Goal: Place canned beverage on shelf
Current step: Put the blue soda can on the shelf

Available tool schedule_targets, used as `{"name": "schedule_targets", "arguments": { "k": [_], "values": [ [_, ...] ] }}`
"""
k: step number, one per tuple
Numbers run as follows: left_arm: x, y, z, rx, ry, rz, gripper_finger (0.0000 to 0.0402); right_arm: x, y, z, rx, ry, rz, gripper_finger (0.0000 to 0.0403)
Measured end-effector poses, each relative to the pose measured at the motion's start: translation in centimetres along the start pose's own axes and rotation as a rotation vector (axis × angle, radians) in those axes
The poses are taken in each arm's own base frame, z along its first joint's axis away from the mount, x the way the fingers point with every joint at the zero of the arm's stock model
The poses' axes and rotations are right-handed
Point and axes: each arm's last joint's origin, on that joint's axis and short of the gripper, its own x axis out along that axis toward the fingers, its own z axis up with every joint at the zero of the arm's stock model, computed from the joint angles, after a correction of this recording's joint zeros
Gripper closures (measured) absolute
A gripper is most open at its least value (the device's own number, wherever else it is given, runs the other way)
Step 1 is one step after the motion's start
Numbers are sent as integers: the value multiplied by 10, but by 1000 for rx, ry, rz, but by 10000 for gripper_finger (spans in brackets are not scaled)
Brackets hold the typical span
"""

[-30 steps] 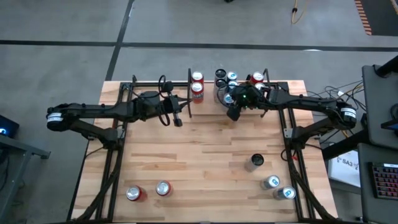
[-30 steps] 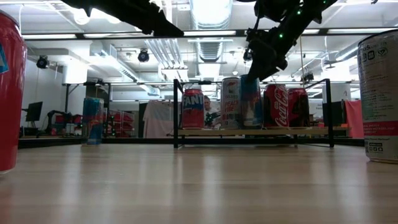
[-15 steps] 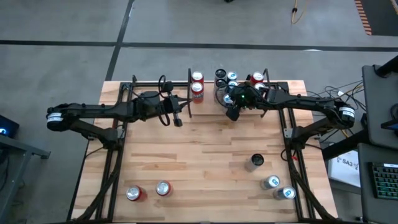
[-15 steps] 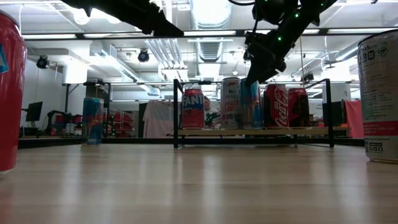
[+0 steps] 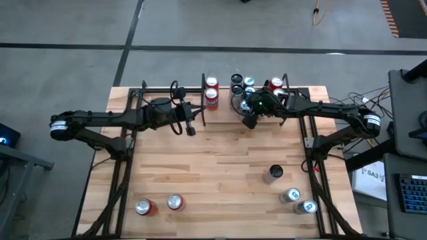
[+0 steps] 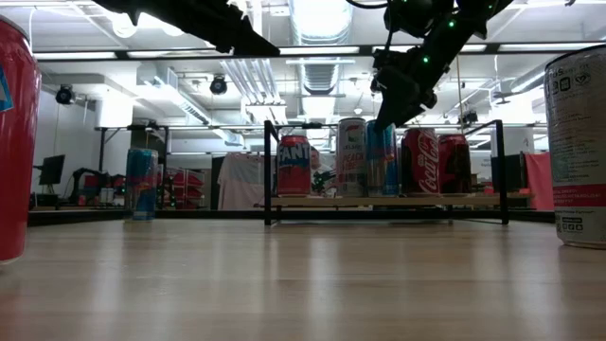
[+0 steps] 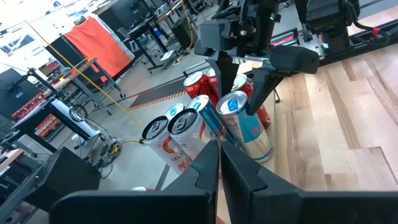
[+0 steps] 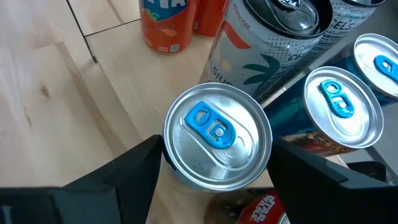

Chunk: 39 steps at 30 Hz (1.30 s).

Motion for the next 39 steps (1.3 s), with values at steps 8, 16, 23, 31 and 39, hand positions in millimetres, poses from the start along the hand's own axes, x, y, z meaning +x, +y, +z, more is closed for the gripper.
{"name": "schedule_targets", "arguments": {
  "k": [8, 16, 23, 31, 39],
  "values": [
    [0, 0, 0, 1, 0, 0, 402, 0, -1, 0, 0, 1, -25, 135],
    [0, 0, 0, 1, 0, 0, 402, 0, -1, 0, 3, 3, -24, 135],
    [0, 0, 0, 1, 0, 0, 402, 0, -1, -1, -43, 8, -22, 138],
    [0, 0, 0, 2, 1, -1, 402, -1, -1, 0, -12, 3, -30, 143],
    [0, 0, 0, 6, 2, -1, 402, -1, -1, 0, 3, 1, -34, 83]
  ]
}}
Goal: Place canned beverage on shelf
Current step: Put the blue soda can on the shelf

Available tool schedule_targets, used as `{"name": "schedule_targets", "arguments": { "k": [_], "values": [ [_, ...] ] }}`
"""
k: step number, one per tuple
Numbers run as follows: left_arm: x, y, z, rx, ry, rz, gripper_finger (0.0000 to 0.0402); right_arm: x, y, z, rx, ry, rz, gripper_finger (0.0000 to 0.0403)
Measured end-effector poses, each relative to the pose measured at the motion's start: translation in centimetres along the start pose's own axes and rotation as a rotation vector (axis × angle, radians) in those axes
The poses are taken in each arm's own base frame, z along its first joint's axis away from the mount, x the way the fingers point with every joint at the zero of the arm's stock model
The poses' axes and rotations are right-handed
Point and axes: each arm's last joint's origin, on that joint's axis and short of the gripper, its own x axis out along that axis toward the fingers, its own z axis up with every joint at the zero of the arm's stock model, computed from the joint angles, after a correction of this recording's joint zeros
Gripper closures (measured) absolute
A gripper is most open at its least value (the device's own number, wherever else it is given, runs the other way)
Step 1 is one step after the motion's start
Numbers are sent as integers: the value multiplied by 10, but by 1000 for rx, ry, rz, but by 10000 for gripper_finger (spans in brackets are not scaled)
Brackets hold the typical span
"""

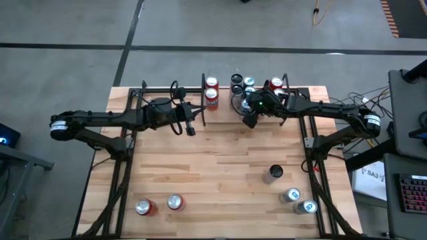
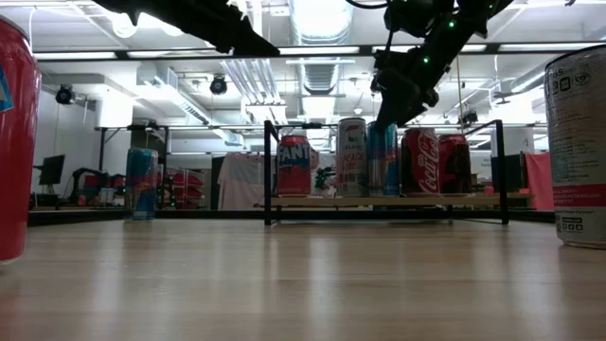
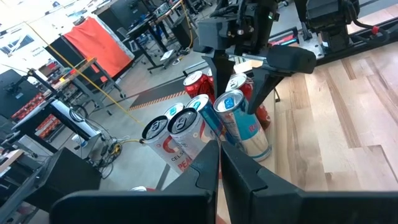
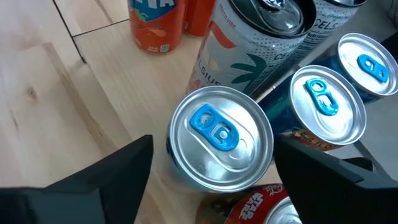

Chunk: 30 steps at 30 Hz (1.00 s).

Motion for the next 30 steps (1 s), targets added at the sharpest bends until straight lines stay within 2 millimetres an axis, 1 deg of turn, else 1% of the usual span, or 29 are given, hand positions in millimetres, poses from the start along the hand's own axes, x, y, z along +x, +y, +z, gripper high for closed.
{"name": "schedule_targets", "arguments": {
  "k": [4, 8, 16, 19, 22, 24, 26, 30],
  "values": [
    [0, 0, -1, 2, 6, -4, 402, -2, 0, 0, -1, -5, 0, 63],
    [0, 0, -1, 1, 6, -3, 402, -8, -2, 5, 0, -9, -5, 58],
    [0, 0, -1, 1, 5, -3, 402, -37, -10, 37, 28, -52, 0, 60],
    [0, 0, -1, 4, 8, -4, 402, -45, -10, 48, 46, -75, 72, 67],
    [0, -1, -2, 24, 22, -12, 402, -48, -8, 55, 81, -87, 155, 85],
    [0, -2, -3, 30, 29, -16, 402, -47, -6, 57, 98, -80, 180, 105],
    [0, -2, -3, 36, 30, -17, 402, -43, -5, 58, 109, -69, 185, 131],
    [0, -2, -3, 38, 32, -18, 402, -28, 0, 60, 117, -30, 182, 196]
  ]
}}
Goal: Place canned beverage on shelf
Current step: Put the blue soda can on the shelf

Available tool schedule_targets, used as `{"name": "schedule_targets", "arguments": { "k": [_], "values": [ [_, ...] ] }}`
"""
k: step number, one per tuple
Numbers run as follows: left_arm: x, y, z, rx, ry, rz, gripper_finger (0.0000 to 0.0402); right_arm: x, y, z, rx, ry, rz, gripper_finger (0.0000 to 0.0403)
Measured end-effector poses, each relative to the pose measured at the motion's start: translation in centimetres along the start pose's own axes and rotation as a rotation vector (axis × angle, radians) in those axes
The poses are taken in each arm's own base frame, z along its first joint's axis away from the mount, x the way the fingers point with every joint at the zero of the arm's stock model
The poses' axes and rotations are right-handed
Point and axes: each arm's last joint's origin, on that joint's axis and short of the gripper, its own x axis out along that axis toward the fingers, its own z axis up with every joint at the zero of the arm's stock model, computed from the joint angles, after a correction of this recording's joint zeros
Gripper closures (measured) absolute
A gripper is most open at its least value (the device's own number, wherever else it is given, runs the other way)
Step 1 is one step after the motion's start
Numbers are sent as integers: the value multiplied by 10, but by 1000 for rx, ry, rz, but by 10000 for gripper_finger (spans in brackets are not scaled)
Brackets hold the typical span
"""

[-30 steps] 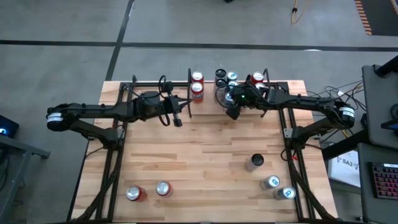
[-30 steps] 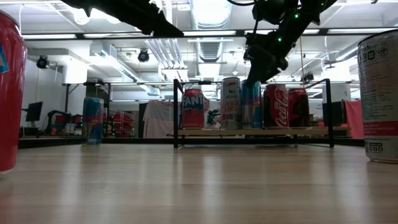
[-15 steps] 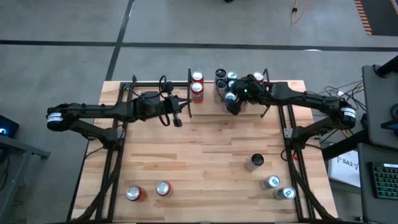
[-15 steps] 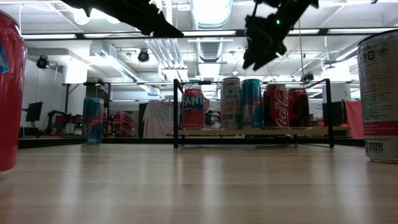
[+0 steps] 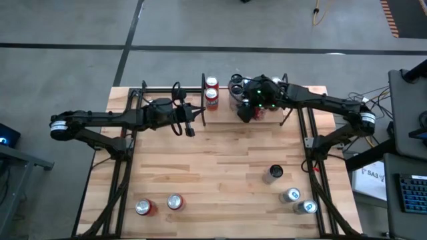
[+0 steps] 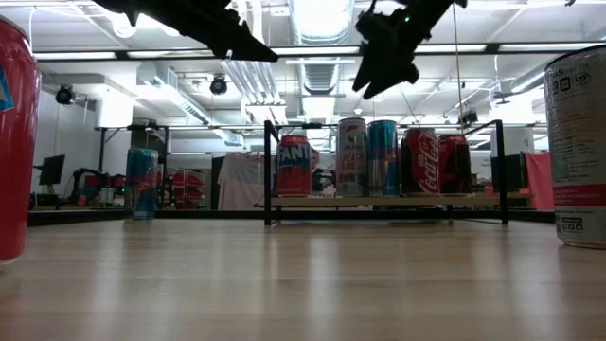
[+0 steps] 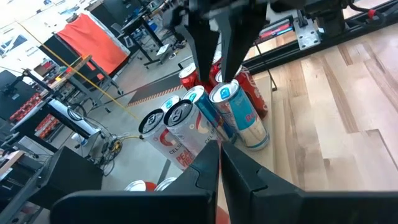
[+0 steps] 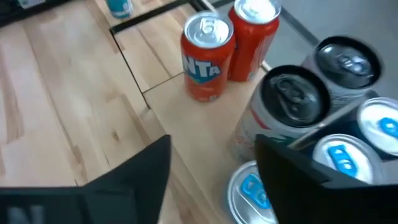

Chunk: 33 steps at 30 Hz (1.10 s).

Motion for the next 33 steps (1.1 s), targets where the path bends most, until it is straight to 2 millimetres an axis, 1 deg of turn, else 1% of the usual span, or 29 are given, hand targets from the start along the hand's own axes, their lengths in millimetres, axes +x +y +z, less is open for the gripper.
{"name": "schedule_targets", "arguments": {
  "k": [8, 13, 15, 20, 33],
  "values": [
    [0, -1, -1, 15, 13, -8, 402, 34, 5, 9, -56, 135, -19, 323],
    [0, -1, -2, 16, 17, -10, 402, 46, 5, 13, -103, 242, -68, 383],
    [0, -1, -2, 16, 18, -10, 402, 51, 5, 11, -114, 283, -106, 390],
    [0, -1, -2, 16, 18, -10, 402, 58, 4, 7, -128, 337, -140, 390],
    [0, -1, -2, 18, 24, -14, 402, 57, 4, 4, -150, 373, -138, 390]
  ]
}}
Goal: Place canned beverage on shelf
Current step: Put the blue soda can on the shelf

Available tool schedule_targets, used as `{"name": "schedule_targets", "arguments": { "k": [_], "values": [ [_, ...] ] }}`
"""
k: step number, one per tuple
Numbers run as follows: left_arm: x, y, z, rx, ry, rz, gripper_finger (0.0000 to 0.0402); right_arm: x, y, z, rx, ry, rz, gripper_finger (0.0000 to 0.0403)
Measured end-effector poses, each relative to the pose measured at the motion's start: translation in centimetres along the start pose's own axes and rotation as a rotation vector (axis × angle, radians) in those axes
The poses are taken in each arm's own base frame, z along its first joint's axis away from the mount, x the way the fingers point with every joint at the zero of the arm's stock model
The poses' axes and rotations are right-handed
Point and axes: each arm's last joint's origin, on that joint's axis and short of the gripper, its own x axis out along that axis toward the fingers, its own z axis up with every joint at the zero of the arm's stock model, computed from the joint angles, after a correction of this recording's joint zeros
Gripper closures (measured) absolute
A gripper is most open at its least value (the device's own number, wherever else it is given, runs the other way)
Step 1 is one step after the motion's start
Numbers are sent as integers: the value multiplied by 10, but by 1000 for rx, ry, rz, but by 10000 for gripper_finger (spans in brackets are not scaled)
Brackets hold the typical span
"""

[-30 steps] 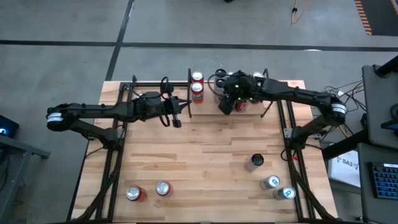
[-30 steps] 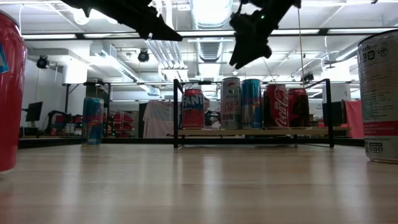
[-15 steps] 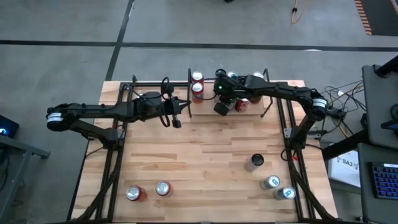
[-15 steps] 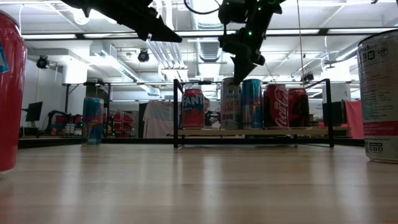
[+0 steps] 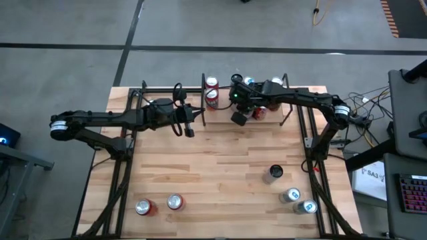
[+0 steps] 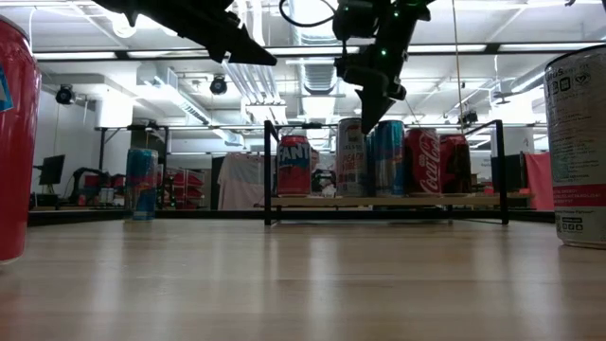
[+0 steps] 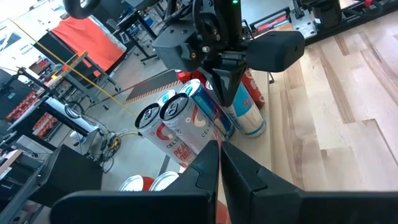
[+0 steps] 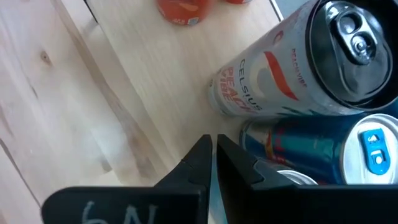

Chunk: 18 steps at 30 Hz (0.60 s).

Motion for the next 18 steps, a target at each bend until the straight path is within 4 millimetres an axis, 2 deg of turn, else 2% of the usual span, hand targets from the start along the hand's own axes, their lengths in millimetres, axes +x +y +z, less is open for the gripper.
{"name": "schedule_targets", "arguments": {
  "k": [10, 18],
  "values": [
    [0, 0, 0, 0, 0, 0, 402, -3, 0, -1, -13, -2, 1, 390],
    [0, 0, 0, 0, 0, 0, 402, -34, 0, 0, 25, -88, 15, 390]
  ]
}}
